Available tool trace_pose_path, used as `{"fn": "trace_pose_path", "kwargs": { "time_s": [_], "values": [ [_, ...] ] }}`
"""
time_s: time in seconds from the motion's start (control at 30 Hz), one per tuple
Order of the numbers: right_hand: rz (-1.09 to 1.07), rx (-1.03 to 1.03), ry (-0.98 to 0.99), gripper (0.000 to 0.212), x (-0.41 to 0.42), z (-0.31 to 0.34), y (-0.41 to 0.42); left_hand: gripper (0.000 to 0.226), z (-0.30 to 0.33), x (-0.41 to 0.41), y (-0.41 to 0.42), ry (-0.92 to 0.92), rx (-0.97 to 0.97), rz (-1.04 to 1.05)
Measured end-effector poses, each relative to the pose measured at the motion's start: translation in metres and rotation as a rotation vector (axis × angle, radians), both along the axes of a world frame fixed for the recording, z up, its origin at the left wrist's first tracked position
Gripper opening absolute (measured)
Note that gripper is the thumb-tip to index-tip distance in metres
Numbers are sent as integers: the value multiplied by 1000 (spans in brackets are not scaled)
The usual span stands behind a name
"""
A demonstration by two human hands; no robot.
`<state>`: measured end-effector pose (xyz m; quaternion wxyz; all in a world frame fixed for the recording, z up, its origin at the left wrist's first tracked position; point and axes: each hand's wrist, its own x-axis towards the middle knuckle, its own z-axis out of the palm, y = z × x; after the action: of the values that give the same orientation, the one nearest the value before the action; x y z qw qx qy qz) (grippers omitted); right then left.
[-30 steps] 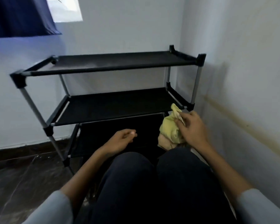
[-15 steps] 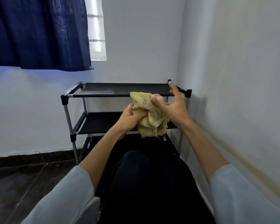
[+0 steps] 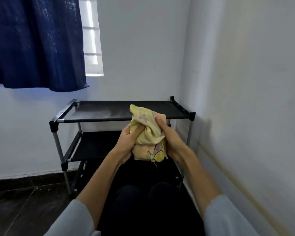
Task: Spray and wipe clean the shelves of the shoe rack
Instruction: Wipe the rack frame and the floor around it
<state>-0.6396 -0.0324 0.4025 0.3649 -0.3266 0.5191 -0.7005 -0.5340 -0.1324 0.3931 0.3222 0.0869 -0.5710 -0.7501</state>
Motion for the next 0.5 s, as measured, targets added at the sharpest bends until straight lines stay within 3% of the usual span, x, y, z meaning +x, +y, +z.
{"fn": "trace_pose_path", "kwargs": {
  "time_s": [0.07, 0.23, 0.3, 0.43, 0.5],
  "values": [
    [-150, -41, 42, 67, -1, -2, -12, 41, -2, -10, -5, 0, -19, 67],
    [-455, -177, 116, 24, -1, -16, -41, 45, -6, -31, -14, -53, -76, 253],
    [-486, -217, 96, 32, -2, -19, -49, 38, -8, -36, -20, -66, -99, 325],
    [-351, -188, 50, 66, -2, -25, -57, 24, -17, -40, -29, -46, -188, 476],
    [-353, -142, 112, 69, 3, -31, -63, 19, -21, -39, -32, -35, -220, 523]
  ]
}}
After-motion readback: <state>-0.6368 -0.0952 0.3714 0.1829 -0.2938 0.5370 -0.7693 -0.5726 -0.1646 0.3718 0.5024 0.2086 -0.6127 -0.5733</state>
